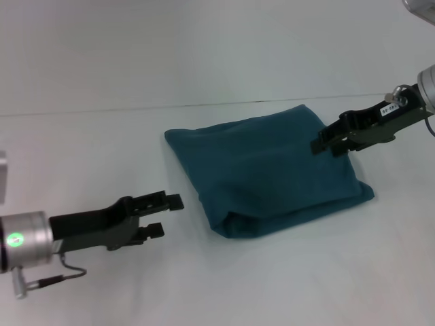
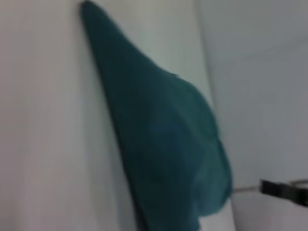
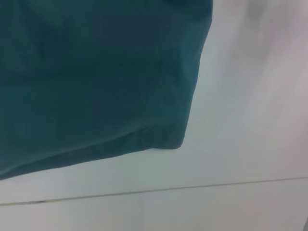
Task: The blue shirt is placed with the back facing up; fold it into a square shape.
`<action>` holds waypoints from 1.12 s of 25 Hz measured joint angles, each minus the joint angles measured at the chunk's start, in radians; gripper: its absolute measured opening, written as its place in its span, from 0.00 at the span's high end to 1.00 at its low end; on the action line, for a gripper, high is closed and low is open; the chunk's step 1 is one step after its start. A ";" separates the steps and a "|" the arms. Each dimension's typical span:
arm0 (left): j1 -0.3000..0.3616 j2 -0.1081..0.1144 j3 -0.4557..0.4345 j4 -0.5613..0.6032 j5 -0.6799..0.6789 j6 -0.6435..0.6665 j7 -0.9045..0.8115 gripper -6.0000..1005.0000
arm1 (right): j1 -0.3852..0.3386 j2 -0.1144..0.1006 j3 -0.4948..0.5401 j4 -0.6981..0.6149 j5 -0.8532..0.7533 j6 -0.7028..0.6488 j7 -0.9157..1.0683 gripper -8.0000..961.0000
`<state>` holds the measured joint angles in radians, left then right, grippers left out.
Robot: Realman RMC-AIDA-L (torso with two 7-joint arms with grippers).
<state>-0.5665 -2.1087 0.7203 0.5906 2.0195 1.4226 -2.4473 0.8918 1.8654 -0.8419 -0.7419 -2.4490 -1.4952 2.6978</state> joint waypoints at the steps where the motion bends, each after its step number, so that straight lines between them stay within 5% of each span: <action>1: -0.006 -0.008 0.009 -0.002 0.002 -0.028 -0.028 0.16 | -0.001 -0.001 0.000 -0.001 0.001 -0.003 0.000 0.45; 15: -0.123 -0.054 0.054 -0.146 -0.001 -0.200 -0.074 0.17 | -0.008 -0.003 0.009 0.002 0.003 -0.005 -0.008 0.45; 28: -0.180 -0.057 0.064 -0.219 -0.008 -0.295 -0.060 0.17 | -0.010 -0.003 0.012 0.002 0.004 -0.003 -0.009 0.45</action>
<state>-0.7468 -2.1660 0.7839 0.3720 2.0116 1.1278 -2.5073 0.8821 1.8621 -0.8297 -0.7402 -2.4450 -1.4979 2.6891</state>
